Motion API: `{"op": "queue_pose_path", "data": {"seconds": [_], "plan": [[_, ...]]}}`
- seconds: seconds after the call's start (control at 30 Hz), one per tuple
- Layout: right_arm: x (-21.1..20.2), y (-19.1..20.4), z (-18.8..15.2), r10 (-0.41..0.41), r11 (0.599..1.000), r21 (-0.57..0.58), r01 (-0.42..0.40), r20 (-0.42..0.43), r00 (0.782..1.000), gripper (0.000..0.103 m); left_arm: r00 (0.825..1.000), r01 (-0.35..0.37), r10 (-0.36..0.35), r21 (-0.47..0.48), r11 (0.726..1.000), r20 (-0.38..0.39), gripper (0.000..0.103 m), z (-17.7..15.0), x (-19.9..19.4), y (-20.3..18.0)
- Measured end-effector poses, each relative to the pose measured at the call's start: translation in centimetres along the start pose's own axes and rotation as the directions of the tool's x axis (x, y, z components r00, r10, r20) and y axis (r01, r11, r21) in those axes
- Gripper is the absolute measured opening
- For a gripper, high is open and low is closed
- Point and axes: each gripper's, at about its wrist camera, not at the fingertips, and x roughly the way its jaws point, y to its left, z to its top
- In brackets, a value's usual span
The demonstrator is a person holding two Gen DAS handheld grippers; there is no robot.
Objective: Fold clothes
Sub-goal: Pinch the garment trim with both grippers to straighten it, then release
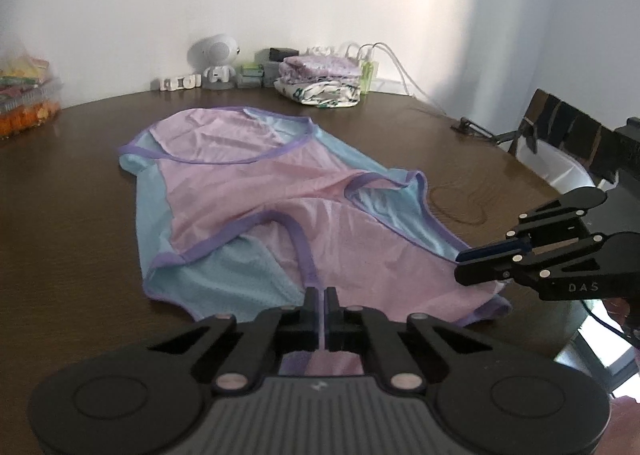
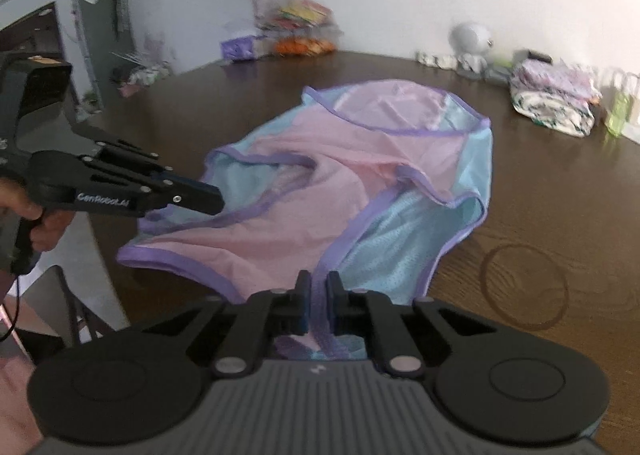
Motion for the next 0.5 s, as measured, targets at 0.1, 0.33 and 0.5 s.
{"op": "queue_pose_path", "data": {"seconds": [0.1, 0.33, 0.5], "plan": [[-0.8, 0.1, -0.4, 0.027, 1.000, -0.006, -0.027, 0.011, 1.000, 0.008, 1.000, -0.005, 0.005, -0.038, 0.999, 0.004, 0.004, -0.5, -0.4, 0.3], [-0.2, -0.7, -0.8, 0.023, 0.998, 0.063, -0.023, 0.003, 1.000, 0.029, 0.999, -0.024, 0.022, -0.054, 0.998, -0.035, 0.033, -0.6, 0.3, 1.2], [0.8, -0.9, -0.6, 0.048, 0.995, 0.086, -0.046, -0.025, 0.999, 0.030, 0.997, -0.013, 0.013, -0.006, 1.000, -0.077, 0.018, -0.5, 1.5, 0.9]]}}
